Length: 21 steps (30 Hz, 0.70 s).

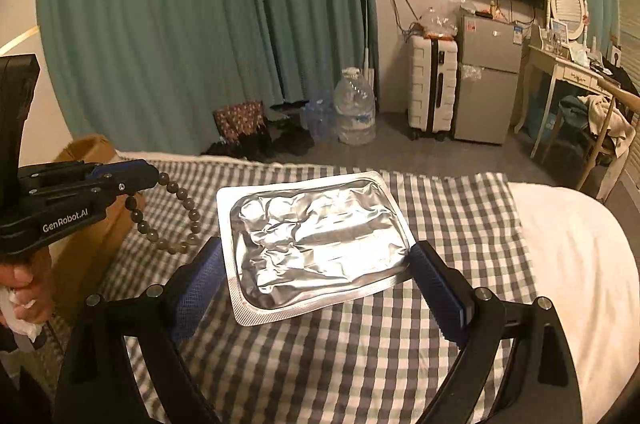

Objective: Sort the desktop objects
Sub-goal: 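Carry the bead bracelet and foil pack over the cardboard box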

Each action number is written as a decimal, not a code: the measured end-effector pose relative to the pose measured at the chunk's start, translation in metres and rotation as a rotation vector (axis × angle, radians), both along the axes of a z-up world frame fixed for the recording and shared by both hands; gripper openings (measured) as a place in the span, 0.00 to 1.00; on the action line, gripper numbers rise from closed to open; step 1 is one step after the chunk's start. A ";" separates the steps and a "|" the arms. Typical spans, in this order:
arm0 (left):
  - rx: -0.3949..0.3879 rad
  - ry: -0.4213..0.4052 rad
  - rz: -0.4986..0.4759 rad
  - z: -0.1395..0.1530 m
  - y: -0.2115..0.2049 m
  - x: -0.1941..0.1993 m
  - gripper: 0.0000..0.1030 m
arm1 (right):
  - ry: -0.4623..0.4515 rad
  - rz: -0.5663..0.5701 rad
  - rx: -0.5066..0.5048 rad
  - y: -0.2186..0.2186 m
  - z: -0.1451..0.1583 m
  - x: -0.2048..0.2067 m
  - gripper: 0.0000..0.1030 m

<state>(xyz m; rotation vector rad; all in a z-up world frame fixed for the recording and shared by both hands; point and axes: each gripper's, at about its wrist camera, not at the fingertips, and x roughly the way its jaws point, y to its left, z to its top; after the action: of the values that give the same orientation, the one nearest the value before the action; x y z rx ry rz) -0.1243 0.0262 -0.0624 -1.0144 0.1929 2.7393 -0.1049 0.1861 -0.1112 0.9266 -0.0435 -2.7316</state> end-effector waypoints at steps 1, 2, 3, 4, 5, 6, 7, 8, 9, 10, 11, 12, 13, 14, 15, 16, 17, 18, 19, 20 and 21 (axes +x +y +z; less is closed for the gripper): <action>0.001 0.012 0.001 0.007 0.000 0.004 0.11 | 0.011 0.002 -0.001 0.000 0.004 0.005 0.90; 0.002 0.026 0.004 0.015 0.000 0.010 0.11 | 0.022 0.003 -0.002 0.000 0.008 0.010 0.90; 0.002 0.037 0.006 0.020 0.000 0.014 0.11 | 0.033 0.005 -0.003 -0.001 0.012 0.015 0.90; 0.001 0.050 0.008 0.027 -0.001 0.019 0.11 | 0.045 0.007 -0.004 -0.002 0.017 0.020 0.90; 0.000 0.062 0.011 0.033 -0.001 0.023 0.11 | 0.054 0.007 -0.005 -0.003 0.021 0.025 0.90; -0.001 0.075 0.015 0.039 -0.002 0.029 0.11 | 0.063 0.008 -0.007 -0.004 0.025 0.030 0.90; -0.001 0.087 0.018 0.046 -0.003 0.034 0.11 | 0.073 0.009 -0.010 -0.004 0.030 0.035 0.90; -0.002 0.095 0.020 0.050 -0.004 0.038 0.11 | 0.081 0.009 -0.013 -0.004 0.034 0.039 0.90; -0.003 0.106 0.023 0.056 -0.006 0.044 0.11 | 0.090 0.008 -0.017 -0.004 0.040 0.045 0.90; -0.003 0.114 0.026 0.059 -0.008 0.048 0.11 | 0.097 0.007 -0.021 -0.004 0.044 0.048 0.90; -0.001 0.125 0.029 0.065 -0.010 0.054 0.11 | 0.105 0.004 -0.027 -0.004 0.049 0.052 0.90; 0.001 0.131 0.032 0.069 -0.013 0.059 0.11 | 0.114 0.001 -0.034 -0.004 0.054 0.056 0.90; 0.003 0.138 0.036 0.074 -0.015 0.064 0.11 | 0.124 0.000 -0.041 -0.003 0.060 0.061 0.90; 0.005 0.145 0.039 0.078 -0.018 0.069 0.11 | 0.134 -0.002 -0.044 -0.004 0.065 0.064 0.90; 0.004 0.155 0.041 0.083 -0.020 0.074 0.11 | 0.148 -0.003 -0.046 -0.004 0.071 0.068 0.90; 0.003 0.161 0.045 0.086 -0.021 0.078 0.11 | 0.156 -0.003 -0.047 -0.005 0.075 0.071 0.90; 0.004 0.167 0.052 0.090 -0.021 0.081 0.11 | 0.163 -0.002 -0.047 -0.005 0.079 0.073 0.90; 0.008 0.173 0.055 0.094 -0.023 0.085 0.11 | 0.172 -0.004 -0.048 -0.006 0.084 0.077 0.90; 0.012 0.179 0.056 0.097 -0.026 0.088 0.11 | 0.178 -0.005 -0.051 -0.008 0.087 0.079 0.90; 0.014 0.186 0.058 0.100 -0.028 0.092 0.11 | 0.182 -0.004 -0.055 -0.009 0.089 0.081 0.90; 0.016 0.194 0.058 0.103 -0.030 0.094 0.11 | 0.187 -0.002 -0.059 -0.010 0.092 0.083 0.90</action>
<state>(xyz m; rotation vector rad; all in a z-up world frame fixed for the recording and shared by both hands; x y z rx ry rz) -0.0298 -0.0034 0.0405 -0.7614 0.1746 2.8865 -0.0220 0.1761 -0.0196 0.6521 -0.0888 -2.7893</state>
